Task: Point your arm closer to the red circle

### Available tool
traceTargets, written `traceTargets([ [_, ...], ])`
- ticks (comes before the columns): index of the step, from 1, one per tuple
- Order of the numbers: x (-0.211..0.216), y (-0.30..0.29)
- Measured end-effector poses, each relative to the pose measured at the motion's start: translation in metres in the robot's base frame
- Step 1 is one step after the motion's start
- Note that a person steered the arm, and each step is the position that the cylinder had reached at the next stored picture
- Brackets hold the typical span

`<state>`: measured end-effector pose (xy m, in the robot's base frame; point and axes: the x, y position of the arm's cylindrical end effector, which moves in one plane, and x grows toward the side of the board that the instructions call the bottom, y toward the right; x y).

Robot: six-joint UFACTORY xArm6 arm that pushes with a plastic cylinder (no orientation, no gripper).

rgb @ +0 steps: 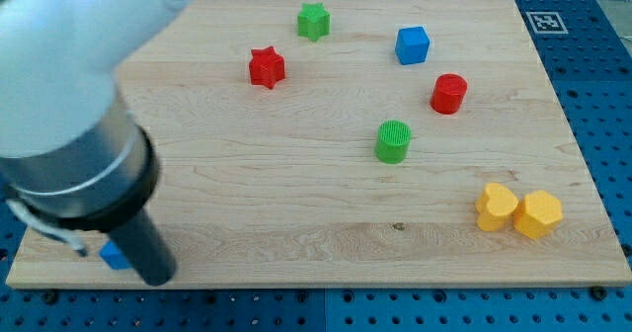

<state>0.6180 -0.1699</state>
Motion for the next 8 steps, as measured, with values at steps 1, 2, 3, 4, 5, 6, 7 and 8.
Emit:
traceTargets([
  [1,0.0,-0.028],
  [2,0.0,-0.03],
  [3,0.0,0.002],
  [4,-0.026,0.046],
  [5,-0.082,0.059],
  [6,-0.139,0.071],
  [7,-0.185,0.086],
  [8,-0.198,0.123],
])
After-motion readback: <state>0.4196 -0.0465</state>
